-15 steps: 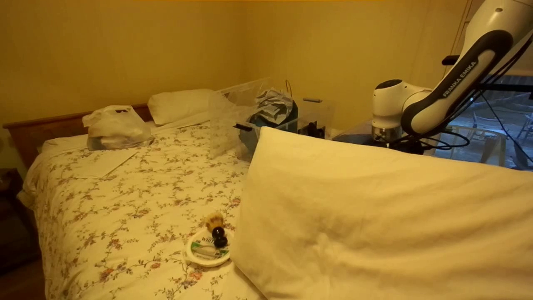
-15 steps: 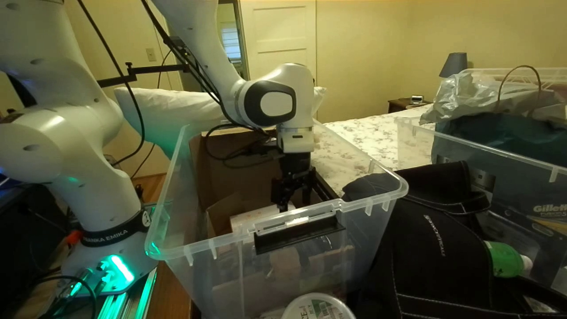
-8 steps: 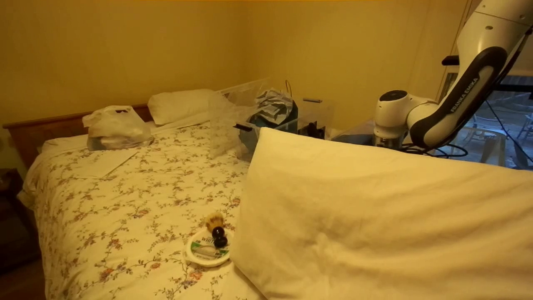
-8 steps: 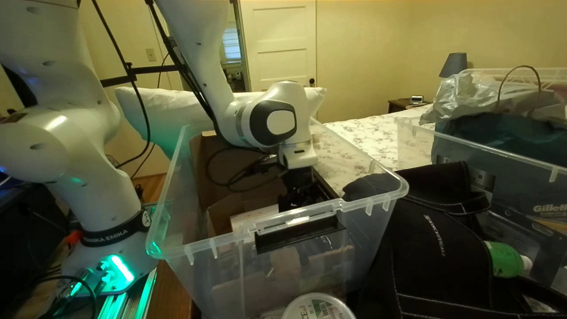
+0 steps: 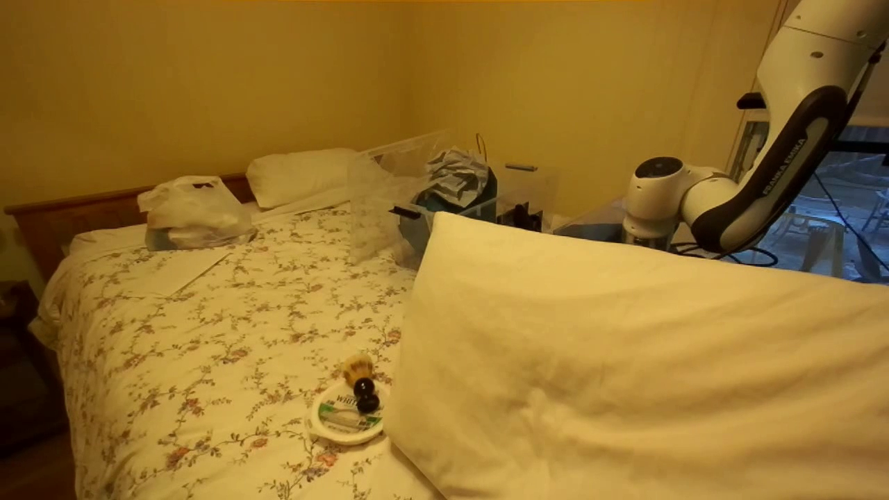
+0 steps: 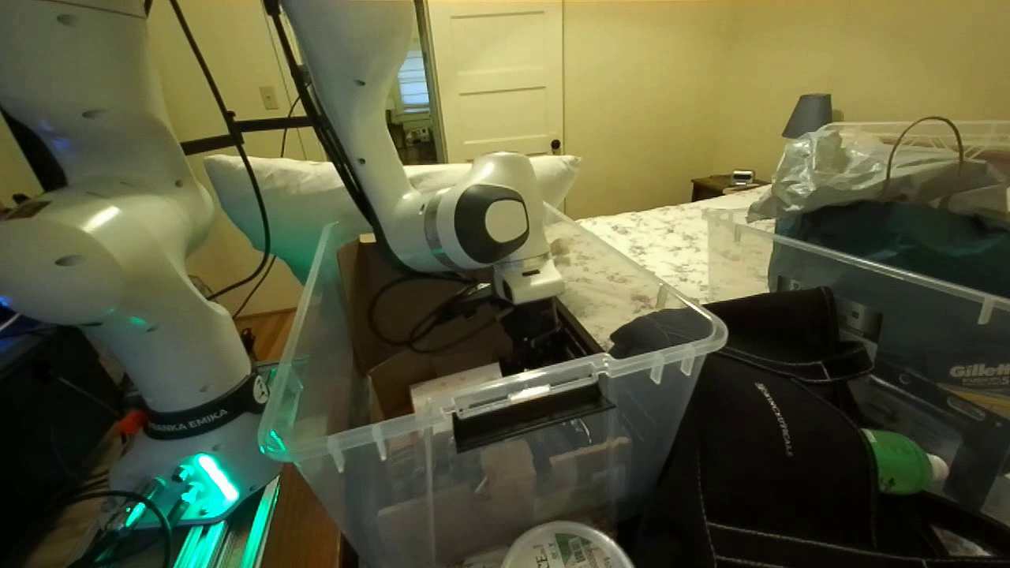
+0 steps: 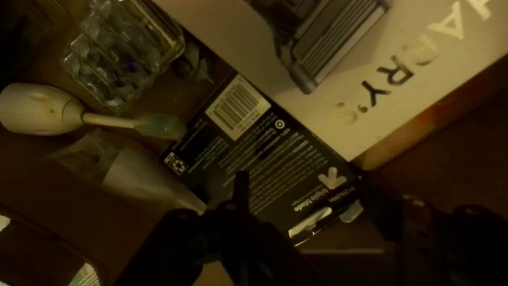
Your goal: Remove the object from the box and put it in the bucket
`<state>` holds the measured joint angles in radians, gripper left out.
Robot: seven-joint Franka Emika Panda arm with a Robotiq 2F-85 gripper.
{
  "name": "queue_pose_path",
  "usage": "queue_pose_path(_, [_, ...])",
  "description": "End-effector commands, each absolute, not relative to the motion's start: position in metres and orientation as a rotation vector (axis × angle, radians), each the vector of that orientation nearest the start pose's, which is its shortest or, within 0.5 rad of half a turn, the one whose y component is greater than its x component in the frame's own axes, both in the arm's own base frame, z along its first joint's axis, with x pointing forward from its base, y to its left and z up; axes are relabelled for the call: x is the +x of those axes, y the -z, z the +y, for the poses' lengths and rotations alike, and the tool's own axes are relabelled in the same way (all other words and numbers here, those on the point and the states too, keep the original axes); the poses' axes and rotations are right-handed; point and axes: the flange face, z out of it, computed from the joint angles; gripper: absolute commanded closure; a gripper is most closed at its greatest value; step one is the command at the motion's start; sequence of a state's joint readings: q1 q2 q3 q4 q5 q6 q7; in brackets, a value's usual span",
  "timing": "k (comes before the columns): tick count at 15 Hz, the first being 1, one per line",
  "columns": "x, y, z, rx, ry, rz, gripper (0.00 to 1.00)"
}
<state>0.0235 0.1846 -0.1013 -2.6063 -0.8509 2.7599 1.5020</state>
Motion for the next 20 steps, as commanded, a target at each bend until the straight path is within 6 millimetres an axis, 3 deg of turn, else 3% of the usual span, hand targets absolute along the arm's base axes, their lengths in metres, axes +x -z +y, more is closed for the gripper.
queue_pose_path(1, [0.426, -0.165, -0.002, -3.098, 0.328, 1.298, 0.46])
queue_pose_path(3, [0.425, -0.158, -0.003, -3.078, 0.318, 1.306, 0.50])
queue_pose_path(5, [0.424, -0.153, -0.003, -3.056, 0.319, 1.306, 0.29])
queue_pose_path(7, [0.425, -0.156, -0.005, -3.037, 0.342, 1.304, 0.15])
queue_pose_path(10, [0.424, -0.159, -0.009, -3.018, 0.358, 1.307, 0.08])
queue_pose_path(14, [0.422, -0.157, -0.010, -3.041, 0.361, 1.288, 0.08])
queue_pose_path(20, [0.415, -0.156, -0.009, -3.230, 0.366, 1.240, 0.00])
